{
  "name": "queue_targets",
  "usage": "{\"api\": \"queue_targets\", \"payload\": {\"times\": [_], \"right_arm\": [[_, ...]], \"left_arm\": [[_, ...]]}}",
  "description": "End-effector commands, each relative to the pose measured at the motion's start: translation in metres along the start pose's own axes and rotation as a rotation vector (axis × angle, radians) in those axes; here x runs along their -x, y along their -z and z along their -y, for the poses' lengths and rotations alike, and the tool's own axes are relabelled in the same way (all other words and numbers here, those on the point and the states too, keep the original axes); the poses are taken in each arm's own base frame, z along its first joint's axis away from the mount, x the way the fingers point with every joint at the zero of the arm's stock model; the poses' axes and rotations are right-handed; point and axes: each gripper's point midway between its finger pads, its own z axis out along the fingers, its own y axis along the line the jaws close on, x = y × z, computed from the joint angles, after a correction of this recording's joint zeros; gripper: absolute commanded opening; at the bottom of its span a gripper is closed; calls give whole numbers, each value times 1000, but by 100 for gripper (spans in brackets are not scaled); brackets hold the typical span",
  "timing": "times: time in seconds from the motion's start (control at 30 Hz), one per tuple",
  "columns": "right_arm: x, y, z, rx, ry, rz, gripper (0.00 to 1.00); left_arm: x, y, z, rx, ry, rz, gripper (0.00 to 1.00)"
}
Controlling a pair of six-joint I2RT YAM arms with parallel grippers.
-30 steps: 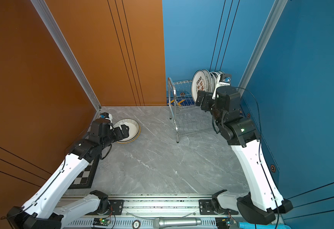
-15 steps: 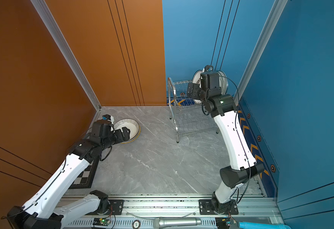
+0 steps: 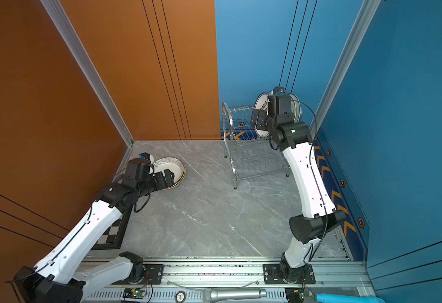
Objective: Unload the plates from the dish rack
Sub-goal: Pick up the plate from the dish rack.
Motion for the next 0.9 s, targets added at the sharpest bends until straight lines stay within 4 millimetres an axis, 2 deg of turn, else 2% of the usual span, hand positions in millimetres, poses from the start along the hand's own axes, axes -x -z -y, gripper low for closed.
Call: {"api": "queue_targets", "payload": {"times": [0.0, 0.27, 0.6, 0.87], "right_arm": [[2, 0, 0, 10, 9, -5, 100], [-6, -16, 6, -41, 18, -26, 99], [-7, -31, 17, -117, 32, -16, 70], [-11, -39, 23, -161, 52, -22, 43]], "left_arm": [[-8, -2, 0, -5, -21, -37, 98], [-10, -3, 0, -6, -23, -42, 98], [-13, -5, -1, -4, -28, -52, 98], [-13, -8, -13, 41, 1, -57, 98]]}}
